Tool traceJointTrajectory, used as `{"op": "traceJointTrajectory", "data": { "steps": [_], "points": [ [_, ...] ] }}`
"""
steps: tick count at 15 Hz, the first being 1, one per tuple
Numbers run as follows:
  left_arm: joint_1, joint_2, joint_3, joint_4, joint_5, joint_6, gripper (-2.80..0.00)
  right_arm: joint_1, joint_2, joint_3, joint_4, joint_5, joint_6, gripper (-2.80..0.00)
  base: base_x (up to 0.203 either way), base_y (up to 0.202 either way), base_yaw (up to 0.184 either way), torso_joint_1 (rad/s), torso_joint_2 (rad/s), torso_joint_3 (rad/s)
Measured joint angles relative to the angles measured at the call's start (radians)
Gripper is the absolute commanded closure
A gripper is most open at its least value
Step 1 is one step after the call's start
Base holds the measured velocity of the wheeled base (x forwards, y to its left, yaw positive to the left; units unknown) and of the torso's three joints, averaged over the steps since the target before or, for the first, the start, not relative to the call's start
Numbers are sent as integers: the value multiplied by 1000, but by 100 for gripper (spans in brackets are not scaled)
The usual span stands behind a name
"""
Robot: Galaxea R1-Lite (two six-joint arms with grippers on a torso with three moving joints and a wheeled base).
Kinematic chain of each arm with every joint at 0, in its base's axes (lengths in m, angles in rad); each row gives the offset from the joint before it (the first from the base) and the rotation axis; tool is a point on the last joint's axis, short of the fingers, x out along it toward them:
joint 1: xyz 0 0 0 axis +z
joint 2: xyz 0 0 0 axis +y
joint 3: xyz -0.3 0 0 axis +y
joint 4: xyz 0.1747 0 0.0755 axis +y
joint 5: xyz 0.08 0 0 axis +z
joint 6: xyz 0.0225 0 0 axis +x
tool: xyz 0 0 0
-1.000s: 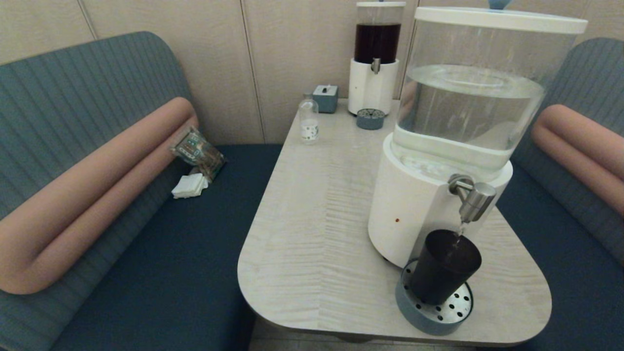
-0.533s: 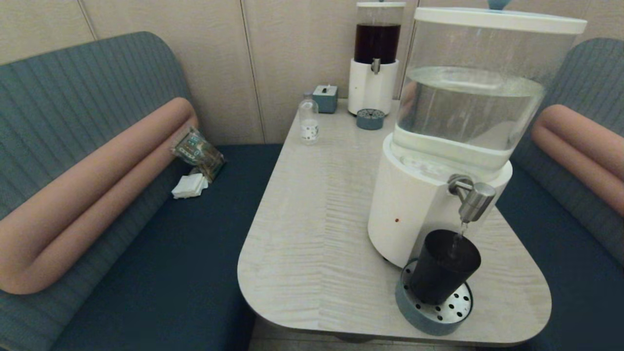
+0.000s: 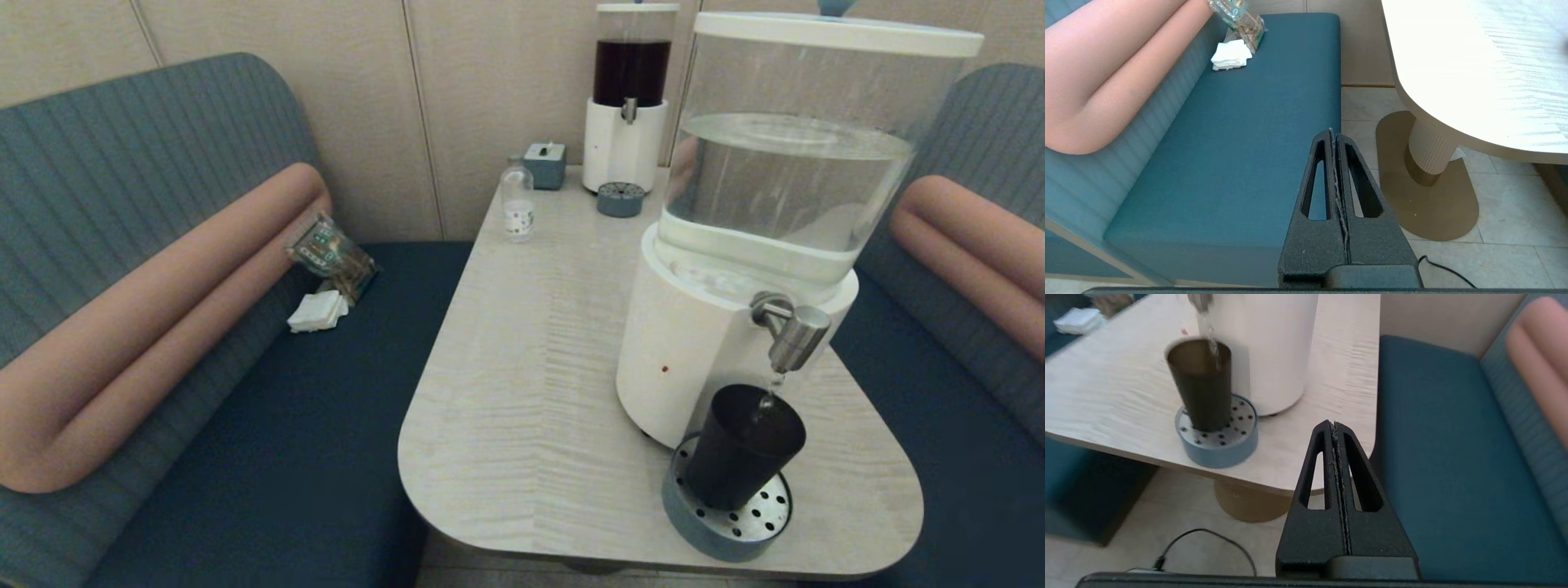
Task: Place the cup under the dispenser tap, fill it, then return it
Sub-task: Turn off the faucet
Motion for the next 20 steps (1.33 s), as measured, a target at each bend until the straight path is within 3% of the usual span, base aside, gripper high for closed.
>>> {"op": "traceJointTrajectory", "data": {
  "steps": [5, 9, 13, 16, 20],
  "points": [
    [0, 0, 0, 0, 0, 0, 0, 16, -149, 320, -296, -88, -44, 0, 0, 0, 0, 0, 0, 0],
    [0, 0, 0, 0, 0, 0, 0, 17, -187, 508, -429, -91, -47, 0, 0, 0, 0, 0, 0, 0],
    [0, 0, 0, 0, 0, -1, 0, 17, -193, 542, -436, -81, -49, 0, 0, 0, 0, 0, 0, 0],
    [0, 0, 0, 0, 0, -1, 0, 17, -193, 544, -378, -31, -44, 0, 0, 0, 0, 0, 0, 0],
    [0, 0, 0, 0, 0, -1, 0, 17, -193, 528, -314, -38, 19, 0, 0, 0, 0, 0, 0, 0]
  ]
}}
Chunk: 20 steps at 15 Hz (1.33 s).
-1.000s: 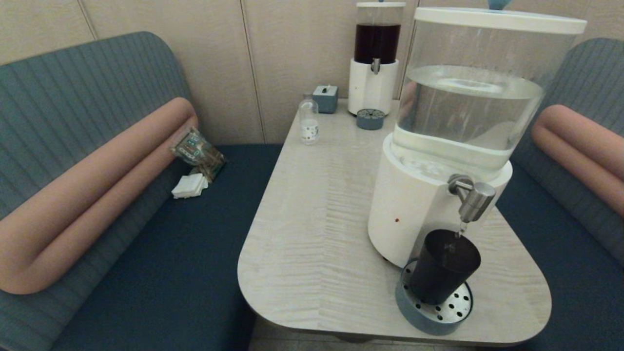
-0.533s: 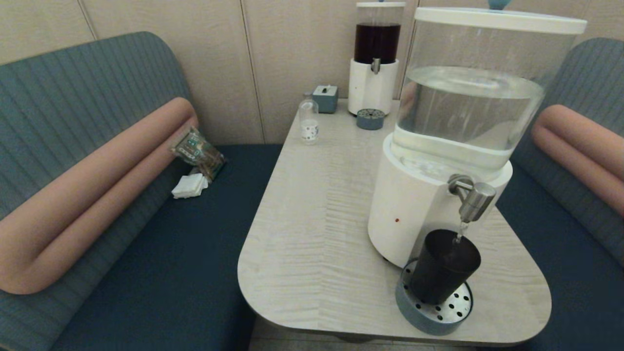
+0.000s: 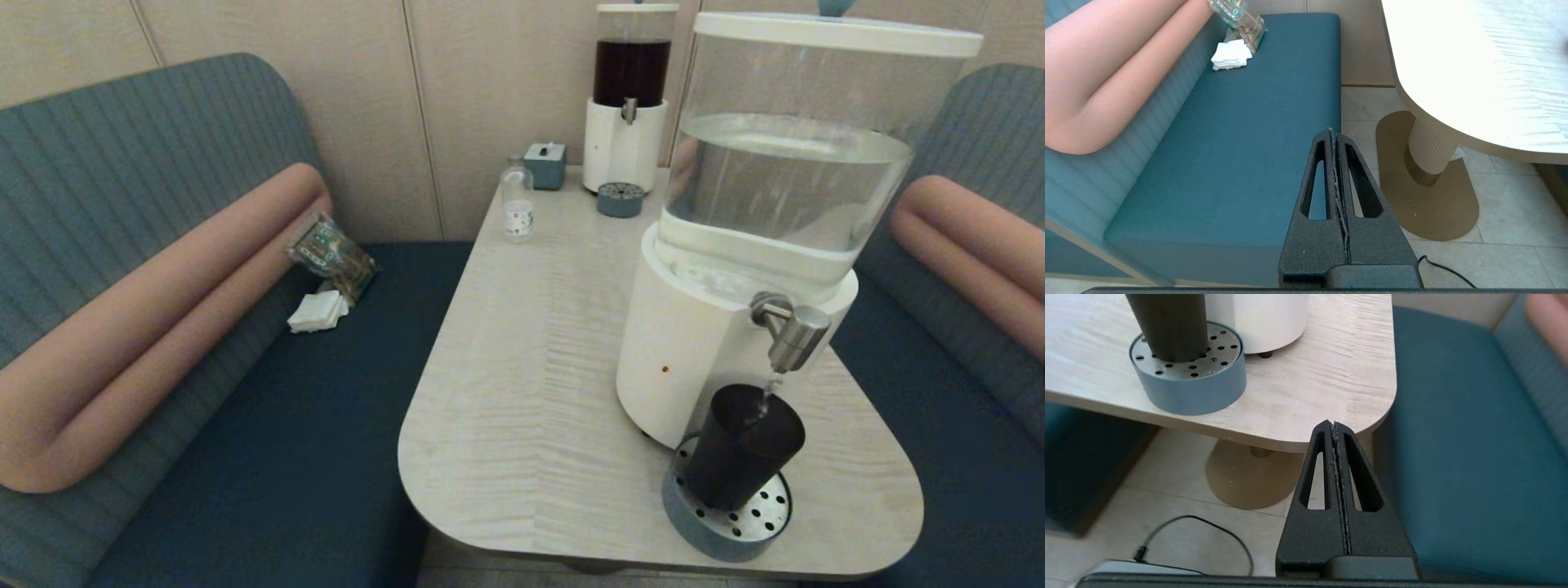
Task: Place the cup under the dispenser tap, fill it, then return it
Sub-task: Turn off the faucet
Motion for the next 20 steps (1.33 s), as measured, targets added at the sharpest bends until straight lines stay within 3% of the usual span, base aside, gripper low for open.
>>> {"op": "traceJointTrajectory", "data": {
  "steps": [5, 7, 10, 14, 16, 18, 20],
  "points": [
    [0, 0, -11, 2, -11, 0, 0, 0, 0, 0, -3, -1, 3, 0, 0, 0, 0, 0, 0, 0],
    [0, 9, -112, 21, -64, -1, 0, 0, 0, 0, -3, -1, 3, 0, 0, 0, 0, 0, 0, 0],
    [-6, 129, -413, 51, -138, -48, 0, 0, 0, 0, -3, -1, 3, 0, 0, 0, 0, 0, 0, 0],
    [-23, 480, -898, 50, -194, -243, 0, 0, 0, 0, -3, -1, 3, 0, 0, 0, 0, 0, 0, 0],
    [-27, 649, -1059, 47, -231, -310, 0, 0, 0, 0, -3, -1, 3, 0, 0, 0, 0, 0, 0, 0],
    [-30, 781, -1134, 50, -382, -302, 0, 0, 0, 0, -3, -1, 3, 0, 0, 0, 0, 0, 0, 0],
    [-31, 887, -1173, 68, -619, -262, 0, 0, 0, 0, -4, -1, 3, 0, 0, 0, 0, 0, 0, 0]
  ]
}}
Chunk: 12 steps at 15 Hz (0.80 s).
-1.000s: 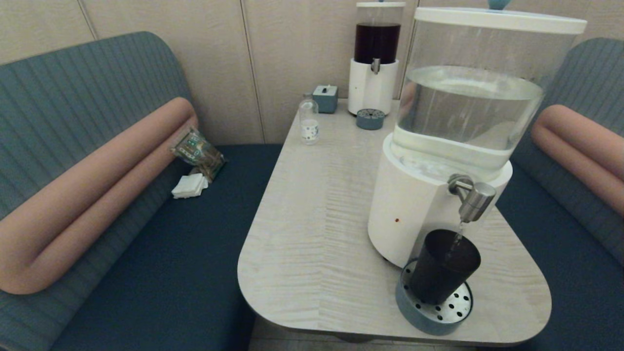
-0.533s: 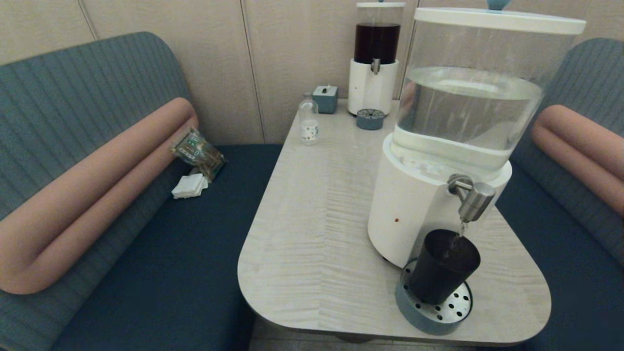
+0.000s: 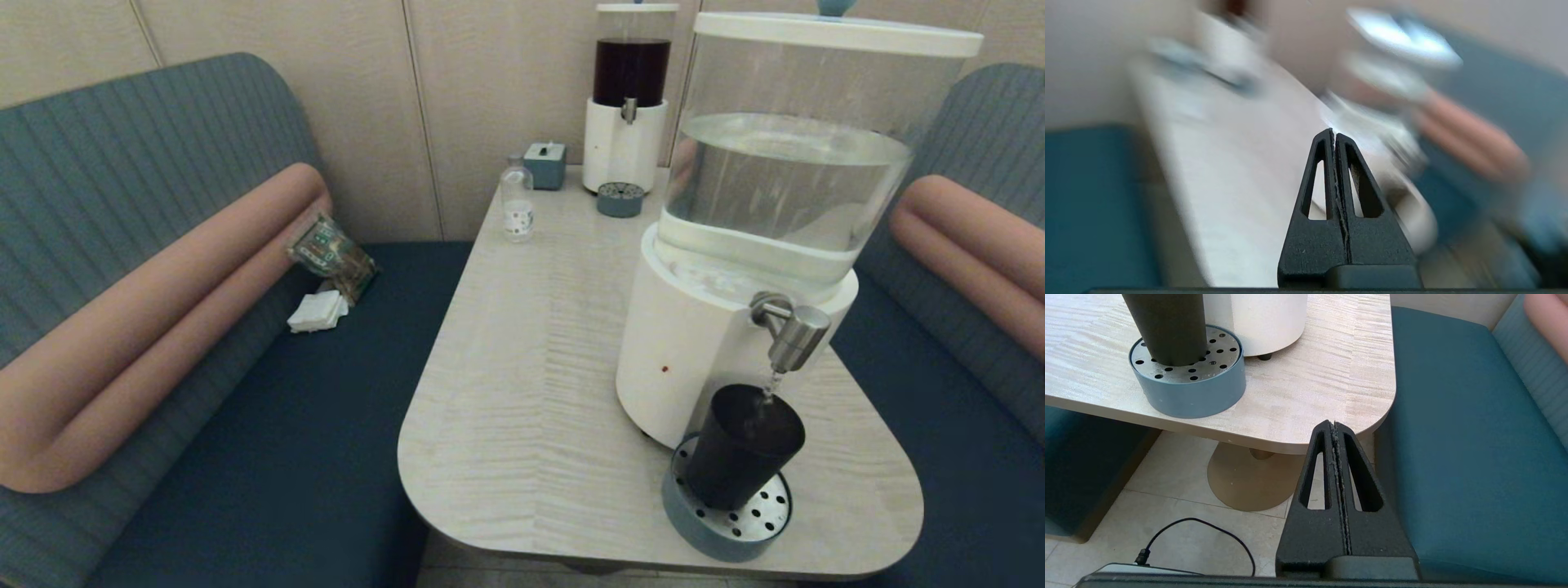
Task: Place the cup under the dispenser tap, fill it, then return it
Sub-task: Turn off the faucet
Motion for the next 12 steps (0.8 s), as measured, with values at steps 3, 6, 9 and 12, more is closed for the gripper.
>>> {"op": "traceJointTrajectory", "data": {
  "steps": [3, 6, 9, 12],
  "points": [
    [-17, 155, -70, 131, -215, 193, 0, 0, 0, 0, 0, 0, 0, 0, 0, 0, 0, 0, 0, 0],
    [-70, 295, -150, 293, -191, 472, 0, 0, 0, 0, 0, 0, 0, 0, 0, 0, 0, 0, 0, 0],
    [-158, 433, -330, 503, -29, 790, 0, 0, 0, 0, 0, 0, 0, 0, 0, 0, 0, 0, 0, 0],
    [-365, 542, -438, 631, 196, 981, 0, 0, 0, 0, 0, 0, 0, 0, 0, 0, 0, 0, 0, 0]
  ]
}}
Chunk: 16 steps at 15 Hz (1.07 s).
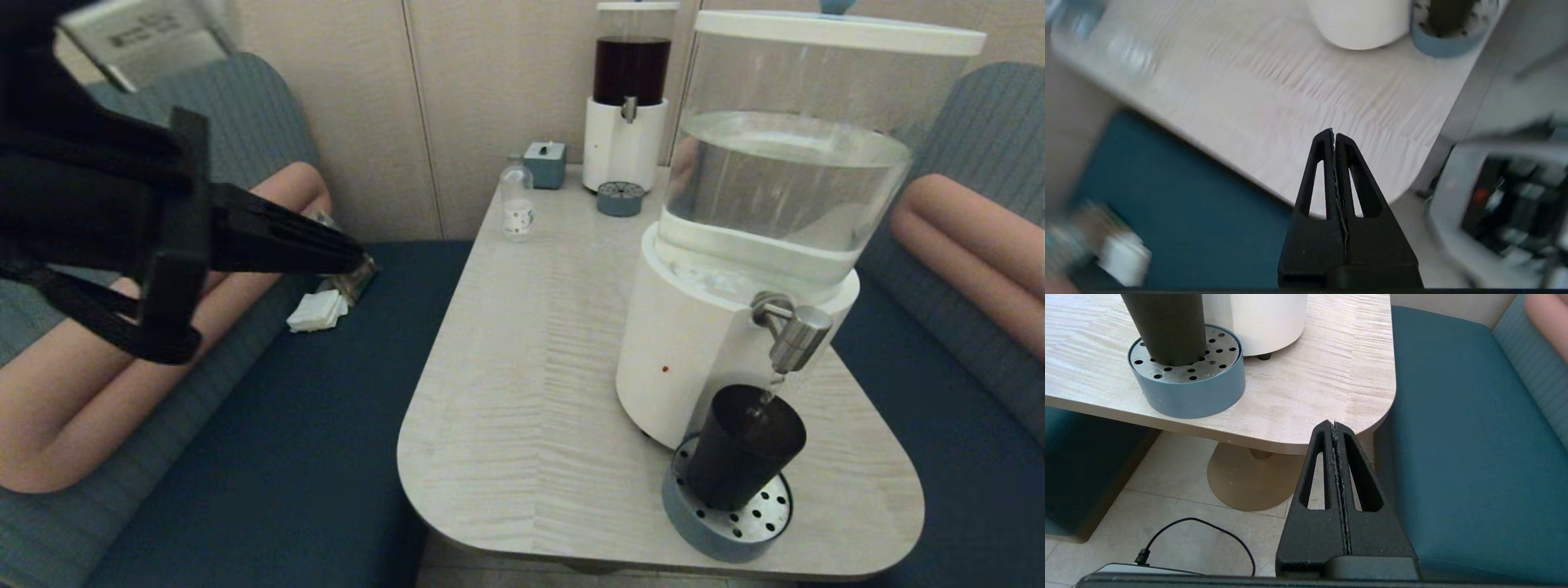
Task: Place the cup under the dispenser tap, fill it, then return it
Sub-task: Turn off the faucet
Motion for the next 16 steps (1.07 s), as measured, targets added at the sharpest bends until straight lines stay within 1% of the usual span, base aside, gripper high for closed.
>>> {"op": "traceJointTrajectory", "data": {
  "steps": [1, 3, 5, 7, 8, 10, 13, 16],
  "points": [
    [-86, 33, -20, -3, 57, 16, 0, 0, 0, 0, 0, 0, 0, 0, 0, 0, 0, 0, 0, 0],
    [-253, 111, -47, -42, 145, 30, 0, 0, 0, 0, 0, 0, 0, 0, 0, 0, 0, 0, 0, 0],
    [-373, 208, -66, -133, 199, 59, 0, 0, 0, 0, 0, 0, 0, 0, 0, 0, 0, 0, 0, 0],
    [-452, 295, -84, -242, 223, 75, 0, 0, 0, 0, 0, 0, 0, 0, 0, 0, 0, 0, 0, 0],
    [-478, 332, -91, -286, 235, 81, 0, 0, 0, 0, 0, 0, 0, 0, 0, 0, 0, 0, 0, 0],
    [-504, 387, -114, -315, 255, 104, 0, 0, 0, 0, 0, 0, 0, 0, 0, 0, 0, 0, 0, 0],
    [-514, 441, -152, -318, 269, 143, 0, 0, 0, 0, 0, 0, 0, 0, 0, 0, 0, 0, 0, 0],
    [-518, 481, -188, -336, 280, 149, 0, 0, 0, 0, 0, 0, 0, 0, 0, 0, 0, 0, 0, 0]
  ]
}}
